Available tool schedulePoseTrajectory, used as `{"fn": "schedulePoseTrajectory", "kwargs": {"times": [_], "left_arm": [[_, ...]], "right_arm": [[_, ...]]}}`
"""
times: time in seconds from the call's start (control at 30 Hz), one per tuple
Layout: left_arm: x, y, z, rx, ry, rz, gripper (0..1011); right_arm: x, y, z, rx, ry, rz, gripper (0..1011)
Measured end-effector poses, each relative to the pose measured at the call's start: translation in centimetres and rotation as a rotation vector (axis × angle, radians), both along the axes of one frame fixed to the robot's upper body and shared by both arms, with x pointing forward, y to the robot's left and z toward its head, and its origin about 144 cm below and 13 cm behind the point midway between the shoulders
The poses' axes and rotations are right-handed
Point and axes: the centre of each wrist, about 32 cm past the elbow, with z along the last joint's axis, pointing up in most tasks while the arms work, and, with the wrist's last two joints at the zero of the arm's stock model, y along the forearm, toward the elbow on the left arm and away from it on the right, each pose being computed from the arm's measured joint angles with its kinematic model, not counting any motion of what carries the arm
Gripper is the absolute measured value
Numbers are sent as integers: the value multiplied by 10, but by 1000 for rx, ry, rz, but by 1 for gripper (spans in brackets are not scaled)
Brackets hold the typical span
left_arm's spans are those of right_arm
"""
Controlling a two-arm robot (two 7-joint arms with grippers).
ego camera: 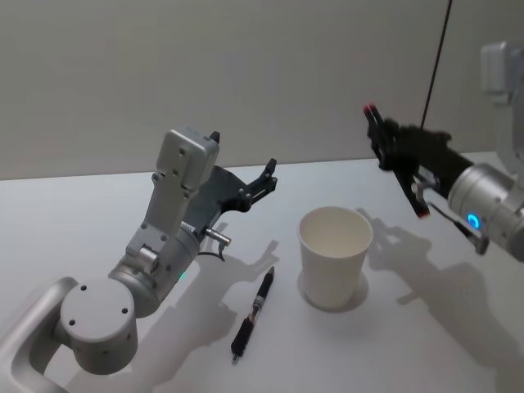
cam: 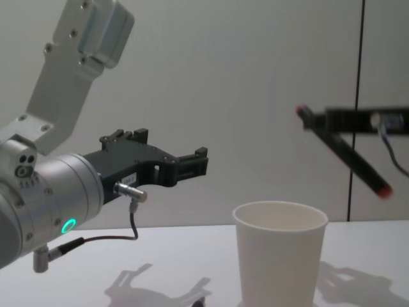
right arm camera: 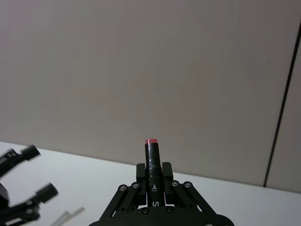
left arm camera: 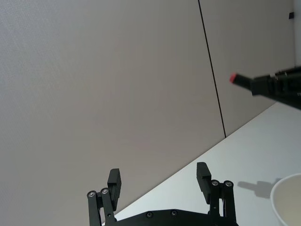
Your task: Place the pen into the pen holder.
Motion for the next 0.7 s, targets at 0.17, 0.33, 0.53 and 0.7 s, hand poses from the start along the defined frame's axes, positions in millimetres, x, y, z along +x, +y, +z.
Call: {"fn": "schedulePoseTrajectory", "kwargs": {"times": [0.17, 0.33, 0.53, 0.7], "left_arm": [[0, 0, 0, 0, 0, 0, 1001], [0, 0, 0, 0, 0, 0, 1001], [0, 0, 0, 0, 0, 0, 1001], [0, 0, 0, 0, 0, 0, 1001]], "right_arm": [[0, 3, 13, 72, -57, 36, 195], [1, 7, 27, 157, -115, 80, 195], [2, 12, 42, 257, -181, 145, 194], [0, 15, 47, 318, -233, 199, 194]]}}
